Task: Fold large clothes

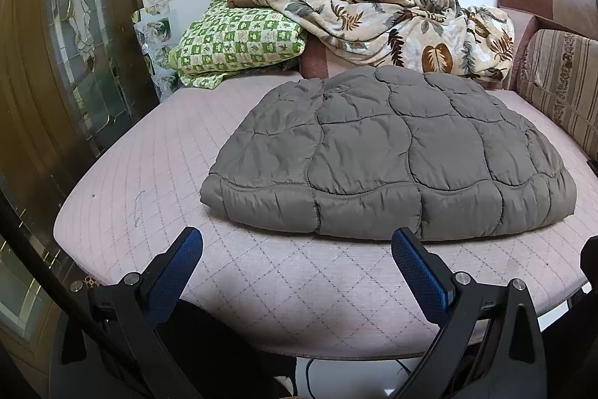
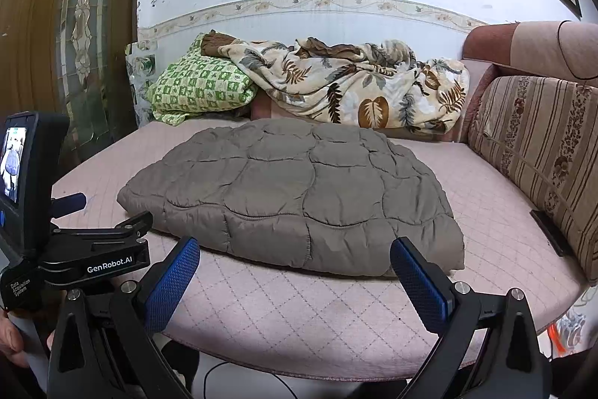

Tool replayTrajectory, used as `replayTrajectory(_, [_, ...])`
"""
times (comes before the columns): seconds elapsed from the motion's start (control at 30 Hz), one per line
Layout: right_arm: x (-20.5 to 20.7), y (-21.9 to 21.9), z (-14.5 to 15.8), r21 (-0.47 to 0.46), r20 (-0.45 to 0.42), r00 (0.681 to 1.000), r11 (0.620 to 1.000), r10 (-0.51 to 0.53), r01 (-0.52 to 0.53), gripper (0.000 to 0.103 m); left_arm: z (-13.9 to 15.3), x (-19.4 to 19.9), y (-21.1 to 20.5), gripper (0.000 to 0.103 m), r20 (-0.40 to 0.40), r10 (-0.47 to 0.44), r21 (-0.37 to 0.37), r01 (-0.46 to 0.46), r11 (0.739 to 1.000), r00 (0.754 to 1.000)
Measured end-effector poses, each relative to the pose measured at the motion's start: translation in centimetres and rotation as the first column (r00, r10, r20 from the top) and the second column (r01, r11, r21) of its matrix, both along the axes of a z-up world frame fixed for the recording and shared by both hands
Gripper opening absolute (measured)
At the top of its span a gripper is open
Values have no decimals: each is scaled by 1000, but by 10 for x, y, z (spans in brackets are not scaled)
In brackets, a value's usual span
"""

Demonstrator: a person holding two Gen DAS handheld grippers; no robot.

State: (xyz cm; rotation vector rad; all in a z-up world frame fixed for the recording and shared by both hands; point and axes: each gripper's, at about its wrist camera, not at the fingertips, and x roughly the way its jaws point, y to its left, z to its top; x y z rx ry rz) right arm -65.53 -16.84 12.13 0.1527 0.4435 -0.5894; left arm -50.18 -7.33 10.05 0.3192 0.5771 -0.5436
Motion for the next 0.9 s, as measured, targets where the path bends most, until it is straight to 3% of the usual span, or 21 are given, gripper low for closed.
replayTrajectory(0.9, [-3,-6,-2,4,-7,1000,1000,-6,6,103,-4,3,1,101,-2,21,8,-21,1000,1000])
